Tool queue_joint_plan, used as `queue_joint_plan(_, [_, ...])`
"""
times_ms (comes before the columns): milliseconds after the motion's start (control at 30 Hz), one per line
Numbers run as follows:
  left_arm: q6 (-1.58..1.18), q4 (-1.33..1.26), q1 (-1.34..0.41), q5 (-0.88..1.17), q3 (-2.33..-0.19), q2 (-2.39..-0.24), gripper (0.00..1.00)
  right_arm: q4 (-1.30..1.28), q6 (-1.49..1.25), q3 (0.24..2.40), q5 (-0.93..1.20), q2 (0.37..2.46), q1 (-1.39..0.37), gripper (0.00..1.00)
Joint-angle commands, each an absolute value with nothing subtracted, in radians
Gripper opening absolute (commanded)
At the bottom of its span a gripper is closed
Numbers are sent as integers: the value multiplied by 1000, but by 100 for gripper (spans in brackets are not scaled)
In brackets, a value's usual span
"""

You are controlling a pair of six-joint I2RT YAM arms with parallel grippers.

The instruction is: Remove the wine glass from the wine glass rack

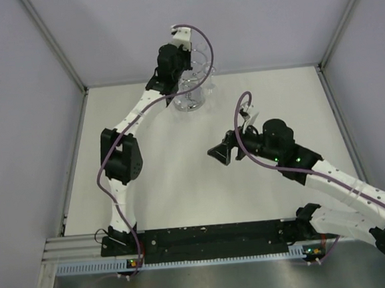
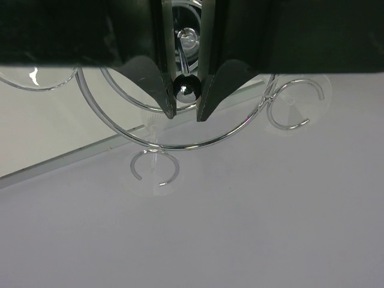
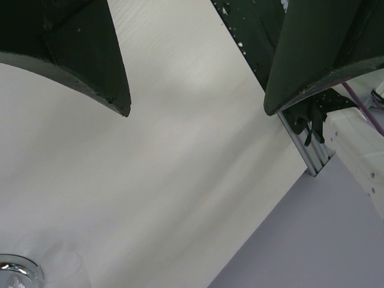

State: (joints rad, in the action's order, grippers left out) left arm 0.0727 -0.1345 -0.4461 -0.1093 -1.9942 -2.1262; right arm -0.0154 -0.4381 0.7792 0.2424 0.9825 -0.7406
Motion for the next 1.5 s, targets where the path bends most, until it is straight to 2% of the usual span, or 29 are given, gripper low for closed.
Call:
queue_joint_plan(0, [63, -446, -465, -123, -2040, -1884, 0, 9, -436, 784, 225, 956, -762, 92])
queue_joint_plan(567, [43, -387, -523, -149, -1939, -1747, 0, -93, -407, 848, 152, 907, -765, 92])
queue_joint_plan(967, [9, -359, -578, -161, -1838, -1657, 0, -343, -344, 1018, 5, 792, -765, 93])
queue_joint_plan(1467, [21, -382, -660, -219, -1684, -1588, 0, -439, -356, 1060, -48, 727, -765, 93])
